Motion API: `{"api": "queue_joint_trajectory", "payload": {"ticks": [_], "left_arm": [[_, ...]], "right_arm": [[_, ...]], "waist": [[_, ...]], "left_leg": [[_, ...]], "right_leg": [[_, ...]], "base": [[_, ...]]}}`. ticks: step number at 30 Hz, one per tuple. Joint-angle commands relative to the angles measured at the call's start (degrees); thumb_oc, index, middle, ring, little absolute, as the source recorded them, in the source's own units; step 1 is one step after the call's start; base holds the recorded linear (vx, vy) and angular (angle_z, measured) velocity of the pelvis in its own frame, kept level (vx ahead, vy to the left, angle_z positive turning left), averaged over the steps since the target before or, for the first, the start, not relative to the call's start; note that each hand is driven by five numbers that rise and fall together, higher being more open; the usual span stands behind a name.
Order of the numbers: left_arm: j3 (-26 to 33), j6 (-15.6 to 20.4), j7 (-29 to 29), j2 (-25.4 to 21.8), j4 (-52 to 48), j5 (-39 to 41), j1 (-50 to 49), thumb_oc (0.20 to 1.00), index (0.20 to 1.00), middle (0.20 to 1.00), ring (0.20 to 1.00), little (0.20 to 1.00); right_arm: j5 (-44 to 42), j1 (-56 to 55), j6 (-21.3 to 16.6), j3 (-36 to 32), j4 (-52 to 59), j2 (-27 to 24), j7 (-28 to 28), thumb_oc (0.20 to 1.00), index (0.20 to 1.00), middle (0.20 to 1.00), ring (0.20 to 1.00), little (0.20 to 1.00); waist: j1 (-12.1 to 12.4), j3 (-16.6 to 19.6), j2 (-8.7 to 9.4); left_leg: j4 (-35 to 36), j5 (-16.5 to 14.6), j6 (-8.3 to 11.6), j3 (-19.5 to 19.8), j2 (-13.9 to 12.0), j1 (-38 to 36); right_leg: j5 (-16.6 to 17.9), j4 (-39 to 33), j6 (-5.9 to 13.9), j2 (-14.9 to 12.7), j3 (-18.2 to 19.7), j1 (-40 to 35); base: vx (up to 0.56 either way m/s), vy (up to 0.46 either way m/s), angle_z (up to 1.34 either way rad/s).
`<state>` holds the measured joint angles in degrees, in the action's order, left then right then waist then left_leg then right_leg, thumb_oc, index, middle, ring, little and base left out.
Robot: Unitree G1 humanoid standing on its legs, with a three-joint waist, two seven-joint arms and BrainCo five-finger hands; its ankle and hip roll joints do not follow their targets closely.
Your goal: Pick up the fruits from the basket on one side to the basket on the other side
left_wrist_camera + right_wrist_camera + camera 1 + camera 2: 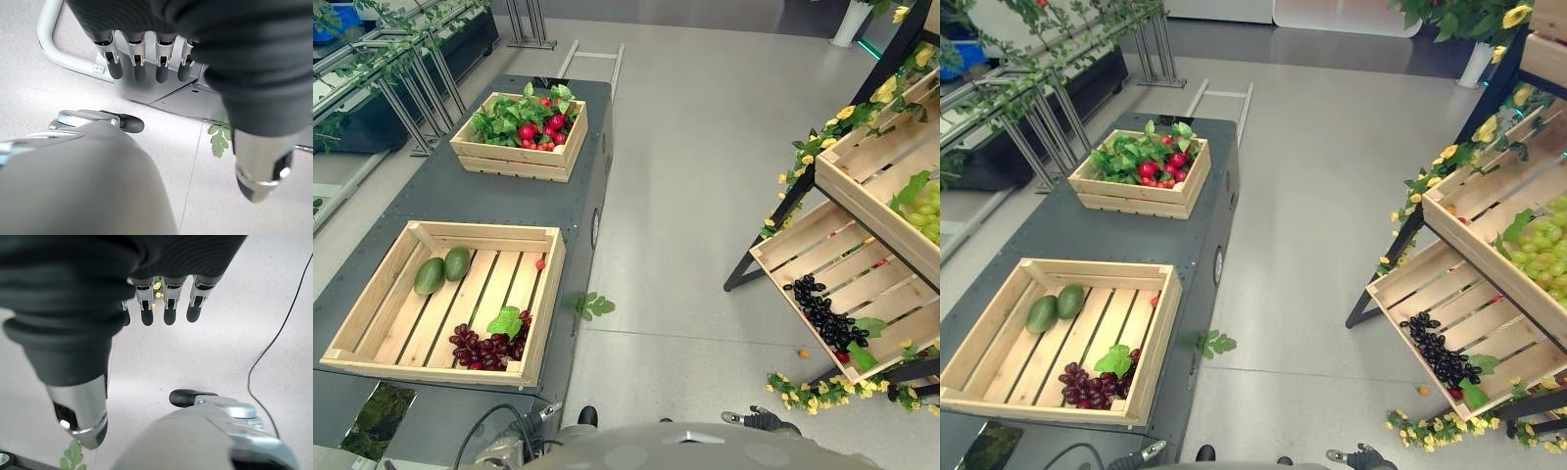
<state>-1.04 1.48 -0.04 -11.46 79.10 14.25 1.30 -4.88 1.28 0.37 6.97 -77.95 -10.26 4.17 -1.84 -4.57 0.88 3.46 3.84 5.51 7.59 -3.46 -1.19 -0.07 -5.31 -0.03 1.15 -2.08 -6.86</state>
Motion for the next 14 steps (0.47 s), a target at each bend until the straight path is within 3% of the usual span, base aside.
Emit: {"api": "queue_joint_trajectory", "payload": {"ticks": [1,3,6,14], "left_arm": [[-0.04,-0.2,0.1,1.34,2.85,-2.33,3.68,1.0,1.0,1.0,1.0,1.0],[-0.14,-0.3,0.17,1.5,3.01,-2.39,3.85,1.0,1.0,1.0,1.0,1.0],[-0.47,-0.5,0.62,1.33,2.76,-3.18,4.28,1.0,1.0,1.0,1.0,1.0],[-0.54,-1.2,0.91,1.68,3.89,-4.16,3.26,1.0,1.0,1.0,1.0,1.0]], "right_arm": [[1.97,1.83,-0.19,1.09,-1.28,-1.98,0.39,1.0,1.0,1.0,1.0,1.0],[1.87,1.81,-0.2,0.99,-1.07,-2.08,0.55,1.0,1.0,1.0,1.0,1.0],[1.33,1.98,-0.21,0.27,-0.65,-2.88,0.77,1.0,1.0,1.0,1.0,1.0],[1.08,1.2,-0.04,-0.45,-1.15,-2.15,1.01,1.0,1.0,1.0,1.0,1.0]], "waist": [[1.99,-2.95,2.25],[1.9,-3.1,2.33],[1.14,-2.64,2.16],[-0.12,-0.21,0.83]], "left_leg": [[-3.63,-3.94,-1.56,-1.91,2.33,-0.98],[-4.06,-3.88,-1.46,-2.03,2.53,-0.5],[-3.37,-3.18,-1.62,-6.53,2.13,0.52],[0.6,-2.98,-1.89,-8.17,2.01,-3.3]], "right_leg": [[0.83,0.31,3.45,-1.47,-0.85,3.09],[0.66,0.31,3.49,-1.63,-1.45,3.01],[0.7,0.31,3.8,-2.3,-2.37,3.39],[-0.36,0.31,3.84,-2.01,-2.17,1.77]], "base": [[-0.04,-0.074,0.22],[-0.05,-0.029,0.26],[-0.03,-0.016,0.4],[0.05,0.012,0.13]]}}
